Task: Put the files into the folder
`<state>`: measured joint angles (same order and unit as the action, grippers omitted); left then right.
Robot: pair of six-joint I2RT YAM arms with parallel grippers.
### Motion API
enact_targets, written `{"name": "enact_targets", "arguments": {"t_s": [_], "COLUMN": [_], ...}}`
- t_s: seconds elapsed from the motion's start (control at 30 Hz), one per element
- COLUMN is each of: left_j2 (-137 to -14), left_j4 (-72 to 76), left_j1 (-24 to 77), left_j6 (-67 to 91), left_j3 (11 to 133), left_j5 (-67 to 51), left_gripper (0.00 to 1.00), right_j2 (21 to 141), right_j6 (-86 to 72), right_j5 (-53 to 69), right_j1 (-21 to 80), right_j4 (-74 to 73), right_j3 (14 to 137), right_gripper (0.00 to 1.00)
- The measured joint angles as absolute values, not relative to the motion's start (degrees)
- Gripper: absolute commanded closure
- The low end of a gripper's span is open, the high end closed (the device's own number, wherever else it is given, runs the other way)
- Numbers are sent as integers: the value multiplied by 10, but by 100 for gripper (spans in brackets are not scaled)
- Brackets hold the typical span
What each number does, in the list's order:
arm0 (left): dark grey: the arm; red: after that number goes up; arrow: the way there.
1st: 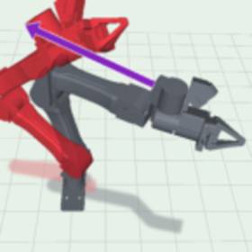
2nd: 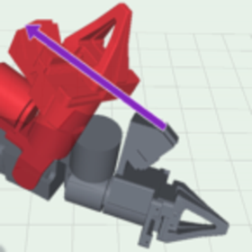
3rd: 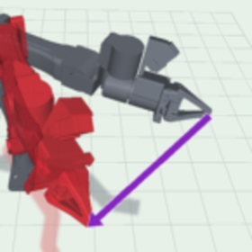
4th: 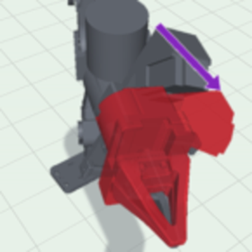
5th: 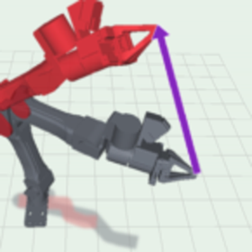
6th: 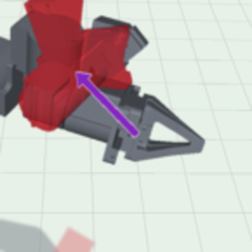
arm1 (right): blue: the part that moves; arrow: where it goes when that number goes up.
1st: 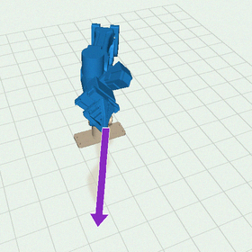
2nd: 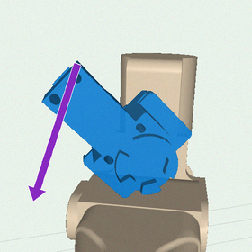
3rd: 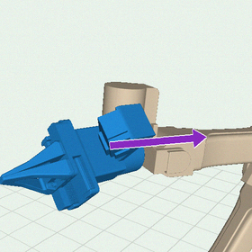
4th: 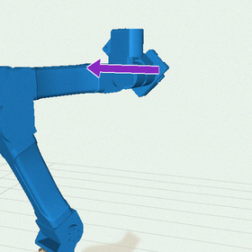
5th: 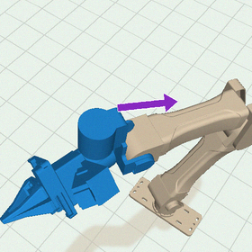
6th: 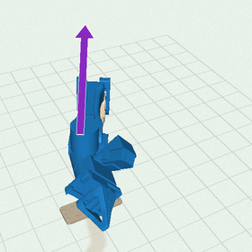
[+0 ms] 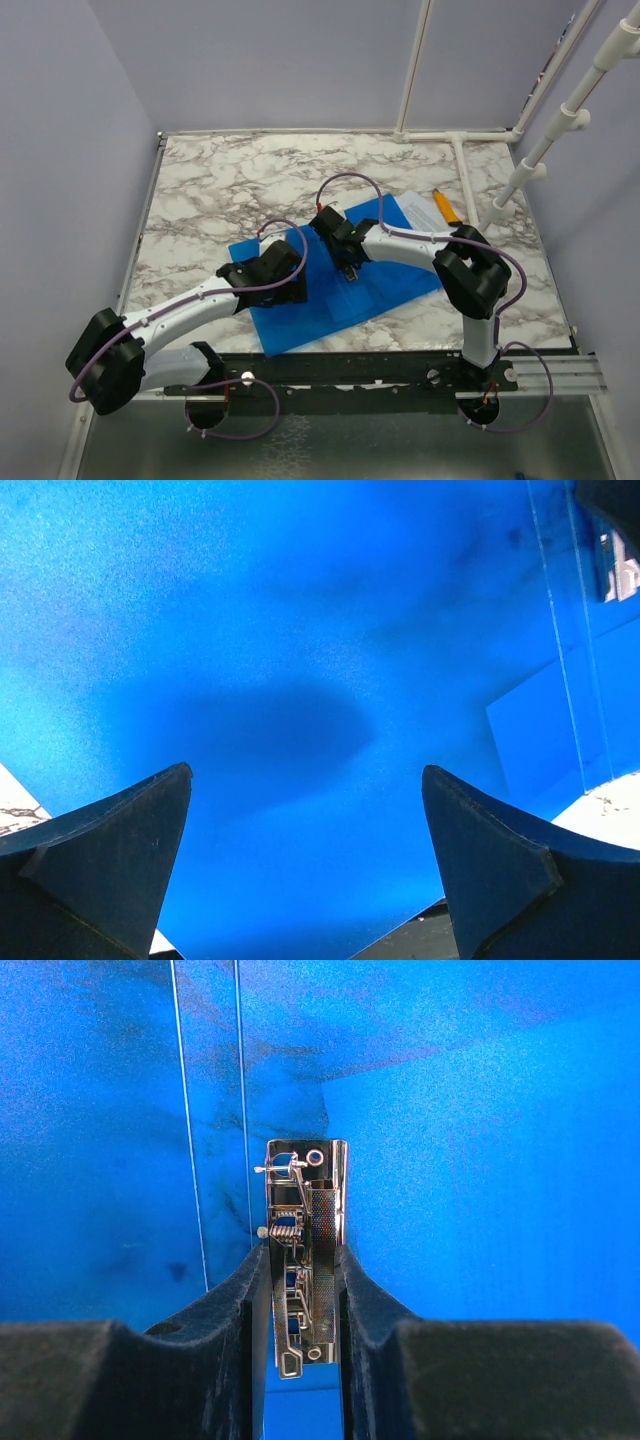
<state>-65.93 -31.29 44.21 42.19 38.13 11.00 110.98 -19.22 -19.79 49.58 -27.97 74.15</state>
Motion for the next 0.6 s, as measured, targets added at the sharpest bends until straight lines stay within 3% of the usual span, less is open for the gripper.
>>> {"name": "enact_targets", "arguments": {"t_s": [0.23,0.47,0.6], "left_j2": [-691,-728,-739], "left_j4": [-315,-309,-290], "left_j1": [486,496,497], "left_j6": [453,464,462], "left_j3": [367,348,348], "left_j5": [156,183,199], "left_gripper": [1,1,1], "right_j2": [1109,1103,1088], "right_j6": [-183,-184,-186], "right_j5": [-186,-164,-153], "right_j1": [492,490,490], "right_j4": [-279,-281,-284], "right_j3": [741,741,740], "right_gripper": [70,51,48]}}
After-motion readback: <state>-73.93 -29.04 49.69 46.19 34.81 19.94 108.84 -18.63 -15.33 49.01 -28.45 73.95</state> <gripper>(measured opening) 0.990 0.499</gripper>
